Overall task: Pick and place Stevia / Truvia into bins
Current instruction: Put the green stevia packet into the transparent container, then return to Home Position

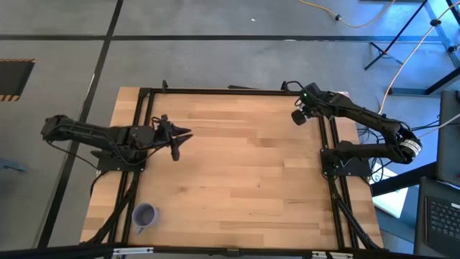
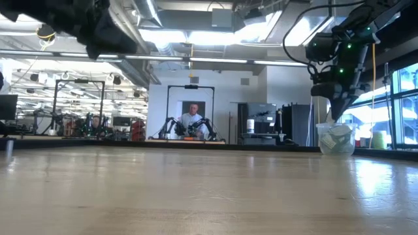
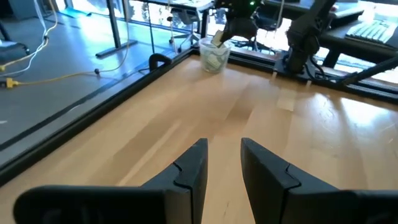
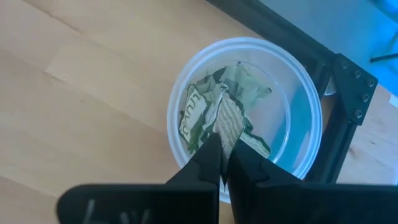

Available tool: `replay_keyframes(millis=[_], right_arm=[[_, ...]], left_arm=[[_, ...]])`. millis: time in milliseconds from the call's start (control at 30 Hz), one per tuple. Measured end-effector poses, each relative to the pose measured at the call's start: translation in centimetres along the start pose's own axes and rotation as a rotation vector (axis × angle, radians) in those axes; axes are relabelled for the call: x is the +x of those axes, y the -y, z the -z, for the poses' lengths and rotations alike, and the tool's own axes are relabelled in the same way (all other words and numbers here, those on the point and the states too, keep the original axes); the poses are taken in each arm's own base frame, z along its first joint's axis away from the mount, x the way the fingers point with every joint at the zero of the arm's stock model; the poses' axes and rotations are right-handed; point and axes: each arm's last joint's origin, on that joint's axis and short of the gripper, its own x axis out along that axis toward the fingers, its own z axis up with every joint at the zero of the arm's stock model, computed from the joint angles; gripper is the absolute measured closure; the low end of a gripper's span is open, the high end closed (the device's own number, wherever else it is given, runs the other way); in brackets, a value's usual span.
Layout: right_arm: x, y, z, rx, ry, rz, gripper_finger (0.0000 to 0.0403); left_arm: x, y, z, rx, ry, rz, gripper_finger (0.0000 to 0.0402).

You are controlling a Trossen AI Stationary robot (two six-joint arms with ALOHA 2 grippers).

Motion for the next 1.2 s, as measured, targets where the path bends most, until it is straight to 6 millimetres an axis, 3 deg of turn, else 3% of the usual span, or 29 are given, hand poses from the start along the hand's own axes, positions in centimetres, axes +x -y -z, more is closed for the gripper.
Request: replay_keyframes(millis=[900, 1200], right_arm=[[0.0, 0.0, -0.3, 0.011, 0.027, -0.004, 0.0387], [0.0, 0.0, -0.1, 0.03, 0.004, 0.001, 0.0335]], left_arm=[[-0.5, -1.9, 5.5, -0.107, 0.11, 0.02, 0.0311], [-0.6, -1.9, 5.6, -0.108, 0.112, 0.021, 0.0311]])
